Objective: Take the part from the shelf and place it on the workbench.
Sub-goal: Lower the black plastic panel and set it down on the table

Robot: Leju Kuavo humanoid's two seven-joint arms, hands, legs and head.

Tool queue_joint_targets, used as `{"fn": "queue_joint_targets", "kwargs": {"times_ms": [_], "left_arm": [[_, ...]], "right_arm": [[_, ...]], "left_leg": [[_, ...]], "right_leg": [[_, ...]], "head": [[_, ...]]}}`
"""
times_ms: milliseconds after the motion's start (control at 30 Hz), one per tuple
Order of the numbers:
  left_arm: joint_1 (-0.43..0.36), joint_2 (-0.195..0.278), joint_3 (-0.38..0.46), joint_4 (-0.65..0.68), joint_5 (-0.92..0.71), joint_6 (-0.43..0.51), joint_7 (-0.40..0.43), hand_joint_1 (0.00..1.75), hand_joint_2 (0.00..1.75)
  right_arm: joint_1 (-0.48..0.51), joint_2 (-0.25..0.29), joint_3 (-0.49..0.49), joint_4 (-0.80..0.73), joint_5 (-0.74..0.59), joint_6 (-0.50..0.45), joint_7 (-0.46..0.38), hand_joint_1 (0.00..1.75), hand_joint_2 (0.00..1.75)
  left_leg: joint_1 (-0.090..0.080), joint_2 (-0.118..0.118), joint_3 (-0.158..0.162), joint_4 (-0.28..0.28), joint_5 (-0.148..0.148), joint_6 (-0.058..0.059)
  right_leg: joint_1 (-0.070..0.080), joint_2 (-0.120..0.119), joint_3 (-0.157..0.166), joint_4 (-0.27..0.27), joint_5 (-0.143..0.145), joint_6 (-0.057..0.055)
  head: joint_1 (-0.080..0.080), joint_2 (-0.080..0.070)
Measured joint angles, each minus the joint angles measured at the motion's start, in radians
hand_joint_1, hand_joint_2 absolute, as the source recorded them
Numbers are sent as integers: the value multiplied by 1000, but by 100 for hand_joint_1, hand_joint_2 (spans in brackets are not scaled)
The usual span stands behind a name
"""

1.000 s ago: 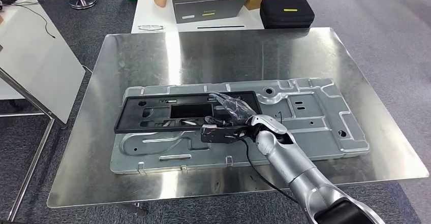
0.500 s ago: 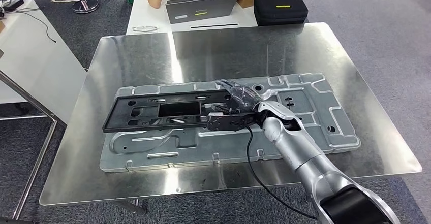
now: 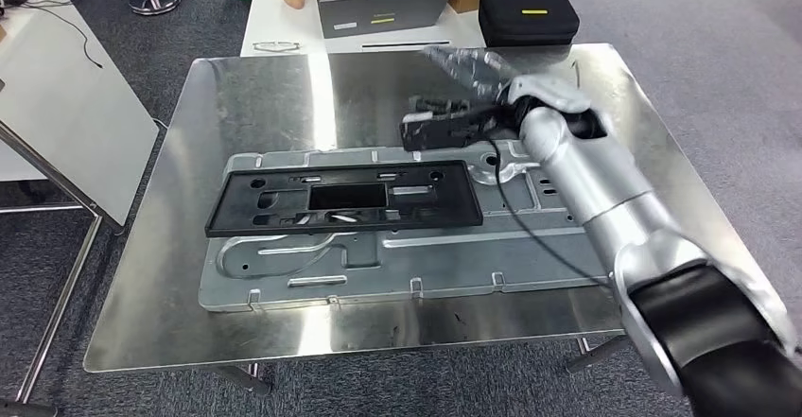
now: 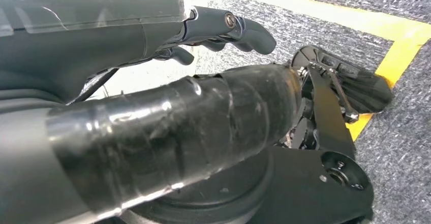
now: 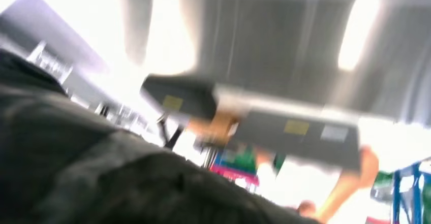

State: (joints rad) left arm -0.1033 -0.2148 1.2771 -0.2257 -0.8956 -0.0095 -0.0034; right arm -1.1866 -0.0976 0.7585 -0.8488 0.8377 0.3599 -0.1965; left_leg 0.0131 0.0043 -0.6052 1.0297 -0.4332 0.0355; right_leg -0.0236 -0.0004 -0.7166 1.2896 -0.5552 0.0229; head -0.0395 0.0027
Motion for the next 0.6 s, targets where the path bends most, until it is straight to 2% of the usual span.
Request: {"fn": "queue_joint_targets", "kwargs": {"times_ms": [67, 133, 233, 267, 300, 333, 400, 433, 467, 500, 600], "left_arm": [[1, 0, 0, 0, 7, 0, 0, 0, 0], [0, 1, 0, 0, 13, -1, 1, 0, 0], [0, 1, 0, 0, 16, -4, 2, 0, 0], [1, 1, 1, 0, 16, -5, 3, 0, 0], [1, 1, 1, 0, 17, -6, 3, 0, 0], [1, 1, 1, 0, 17, -7, 4, 0, 0], [1, 1, 1, 0, 17, -8, 6, 0, 0], [1, 1, 1, 0, 17, -8, 7, 0, 0], [0, 1, 1, 0, 17, -8, 7, 0, 0], [0, 1, 1, 0, 18, -8, 8, 0, 0], [-2, 2, 1, 0, 18, -8, 8, 0, 0]], "right_arm": [[-100, -3, 8, 22, -13, 21, 6, 0, 0], [-176, -5, 17, 41, -24, 30, 12, 0, 0], [-237, -5, 30, 65, -33, 33, 19, 0, 0], [-247, -5, 32, 70, -34, 32, 21, 0, 0], [-255, -5, 34, 74, -35, 31, 22, 0, 0], [-261, -5, 37, 78, -38, 30, 23, 0, 0], [-270, -5, 44, 86, -48, 24, 26, 0, 0], [-272, -6, 49, 91, -54, 21, 27, 0, 0], [-274, -6, 53, 95, -59, 19, 28, 0, 0], [-275, -7, 55, 99, -63, 18, 29, 0, 0], [-289, -9, 56, 106, -68, 17, 33, 0, 0]], "left_leg": [[2, -2, -8, 11, -3, -6], [0, -6, -18, 20, -1, -18], [2, -11, -27, 18, 8, -39], [4, -11, -32, 24, -1, -44], [6, -10, -41, 45, -24, -47], [7, -10, -57, 87, -60, -49], [7, -9, -98, 211, -142, -51], [7, -9, -110, 263, -169, -51], [7, -9, -106, 284, -178, -50], [6, -9, -82, 265, -169, -47], [0, -8, 53, 65, -113, -32]], "right_leg": [[-7, 1, 64, -123, 62, 5], [-4, 2, 100, -207, 90, 2], [3, 0, 94, -221, 100, -18], [3, -3, 91, -225, 107, -27], [1, -6, 87, -229, 115, -37], [0, -8, 80, -233, 123, -46], [5, -7, 62, -233, 138, -54], [8, -7, 51, -233, 147, -54], [11, -6, 41, -233, 155, -54], [13, -6, 32, -232, 163, -54], [17, -7, 12, -232, 187, -47]], "head": [[0, 0], [-1, 0], [-1, 0], [-1, 0], [-1, 0], [-1, 0], [-1, 0], [-1, 0], [-1, 0], [-1, 0], [-1, 0]]}}
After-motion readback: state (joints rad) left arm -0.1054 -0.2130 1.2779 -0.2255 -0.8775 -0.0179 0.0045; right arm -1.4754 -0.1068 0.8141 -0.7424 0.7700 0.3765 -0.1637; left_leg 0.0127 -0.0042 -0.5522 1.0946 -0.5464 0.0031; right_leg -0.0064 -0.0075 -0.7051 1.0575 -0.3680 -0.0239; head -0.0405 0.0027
